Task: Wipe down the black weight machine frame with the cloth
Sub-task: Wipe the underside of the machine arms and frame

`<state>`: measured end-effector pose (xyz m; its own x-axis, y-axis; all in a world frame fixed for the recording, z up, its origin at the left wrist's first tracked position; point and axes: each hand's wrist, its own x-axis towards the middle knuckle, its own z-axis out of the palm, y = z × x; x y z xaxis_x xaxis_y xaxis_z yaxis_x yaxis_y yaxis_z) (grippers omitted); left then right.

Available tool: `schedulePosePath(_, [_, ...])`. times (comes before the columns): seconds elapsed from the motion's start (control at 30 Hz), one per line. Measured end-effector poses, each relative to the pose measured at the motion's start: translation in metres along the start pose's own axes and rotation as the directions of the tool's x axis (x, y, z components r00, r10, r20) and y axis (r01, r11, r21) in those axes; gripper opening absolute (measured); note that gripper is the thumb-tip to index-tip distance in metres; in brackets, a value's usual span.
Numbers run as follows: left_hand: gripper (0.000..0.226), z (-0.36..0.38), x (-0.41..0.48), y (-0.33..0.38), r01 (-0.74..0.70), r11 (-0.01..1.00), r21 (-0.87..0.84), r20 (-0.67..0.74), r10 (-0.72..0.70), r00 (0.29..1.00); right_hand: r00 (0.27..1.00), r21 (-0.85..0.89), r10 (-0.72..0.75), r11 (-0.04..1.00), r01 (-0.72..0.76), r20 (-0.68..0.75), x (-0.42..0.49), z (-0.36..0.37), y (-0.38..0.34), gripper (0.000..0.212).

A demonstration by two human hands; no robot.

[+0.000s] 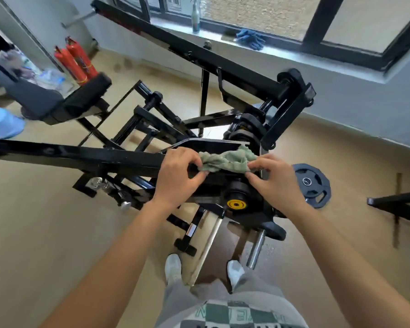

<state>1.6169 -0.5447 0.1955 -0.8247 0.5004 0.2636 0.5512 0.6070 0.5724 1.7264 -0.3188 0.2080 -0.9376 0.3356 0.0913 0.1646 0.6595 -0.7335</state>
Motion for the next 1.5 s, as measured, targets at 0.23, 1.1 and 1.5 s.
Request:
schedulePosePath(0.23, [0.019, -0.024, -0.010, -0.027, -0.124, 0.992, -0.018, 0.077, 0.125, 0.989, 0.973, -0.211, 0.187, 0.954, -0.213, -0.135, -0.012, 0.011, -0.039, 0.018])
schedulePosePath(1.1, [0.017, -0.039, 0.015, -0.073, -0.346, 0.933, -0.098, 0.231, 0.360, 0.904, 0.988, -0.327, 0.015, 0.944, 0.037, 0.155, 0.030, 0.071, -0.084, 0.031])
schedulePosePath(1.5, [0.013, -0.036, 0.059, -0.056, -0.373, 0.872, -0.318, 0.364, 0.475, 0.801, 0.982, -0.292, 0.055, 0.957, -0.001, 0.179, 0.042, 0.040, -0.075, 0.011])
